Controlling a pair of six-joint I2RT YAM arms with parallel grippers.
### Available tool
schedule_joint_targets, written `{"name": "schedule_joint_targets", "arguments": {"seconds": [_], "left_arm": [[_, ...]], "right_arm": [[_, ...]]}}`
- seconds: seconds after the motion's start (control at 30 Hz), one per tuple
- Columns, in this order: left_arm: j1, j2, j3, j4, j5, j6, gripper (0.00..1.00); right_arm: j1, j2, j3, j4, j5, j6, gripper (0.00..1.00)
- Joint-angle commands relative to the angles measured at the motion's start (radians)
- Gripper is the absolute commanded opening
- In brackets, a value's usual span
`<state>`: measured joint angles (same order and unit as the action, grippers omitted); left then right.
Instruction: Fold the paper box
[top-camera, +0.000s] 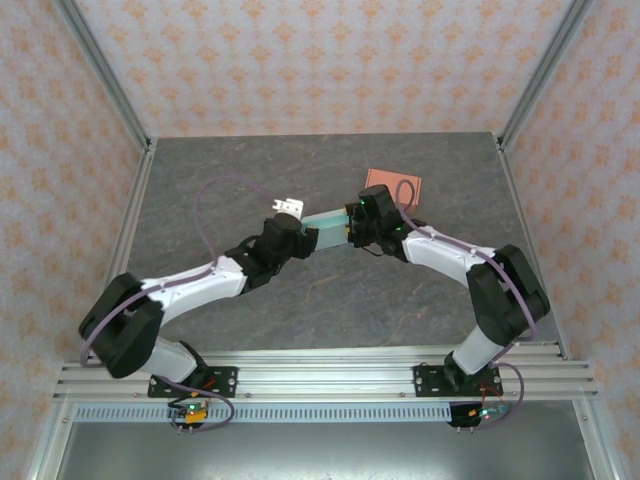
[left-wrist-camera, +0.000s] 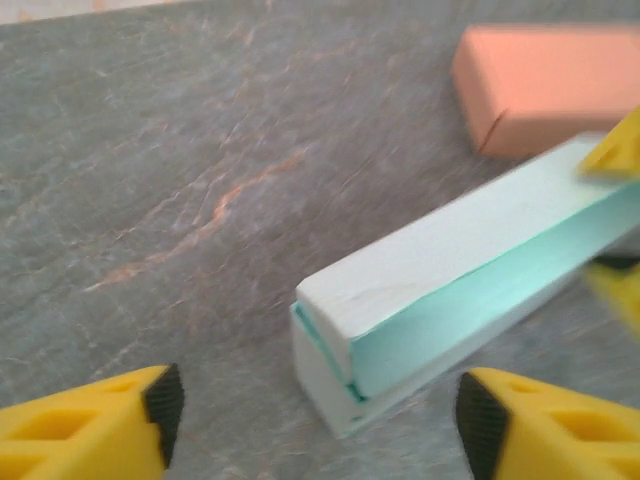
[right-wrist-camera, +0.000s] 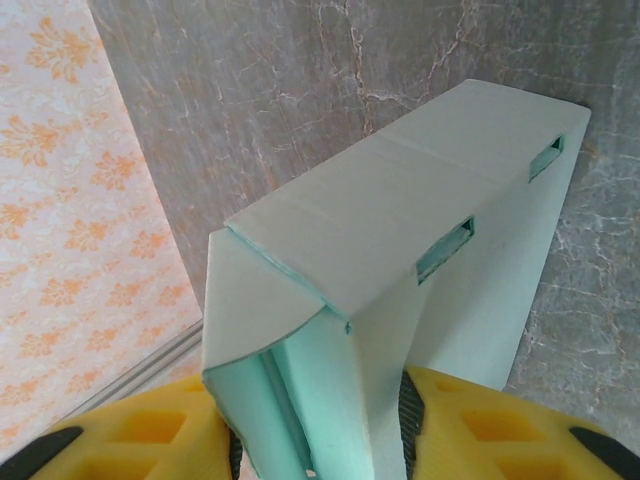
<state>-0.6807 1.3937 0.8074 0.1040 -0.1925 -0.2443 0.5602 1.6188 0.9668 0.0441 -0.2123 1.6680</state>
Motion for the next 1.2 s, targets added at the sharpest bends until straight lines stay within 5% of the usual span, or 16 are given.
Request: {"name": "schedule_joint_targets", "arguments": {"seconds": [0.0,0.2,0.53,0.83,1.17], "left_arm": [[0.003,-0.085,0.023,-0.026,0.043,-0.062,0.9],[0.135,0.045,0.129,-0.092,0.146,-0.136,0.88],[0.141,0.205,0.034,0.036,0.128,-0.109,0.69],[0.138,0.238,-0.041,0.098,0.122,-0.048,0.67],[0.135,0.243,-0.072,0.12,0.096,-0.017,0.69]], "right_arm": [[-0.004,0.013,-0.064,0.002,0.064,-0.008,0.43],[-0.004,0.042,-0.095,0.049,0.036,-0.01,0.43],[-0.018,0.033,-0.113,0.068,0.018,0.002,0.44],[-0.088,-0.066,-0.02,-0.149,-0.074,-0.103,0.61],[-0.078,0.012,-0.11,-0.063,-0.093,-0.081,0.45]]}}
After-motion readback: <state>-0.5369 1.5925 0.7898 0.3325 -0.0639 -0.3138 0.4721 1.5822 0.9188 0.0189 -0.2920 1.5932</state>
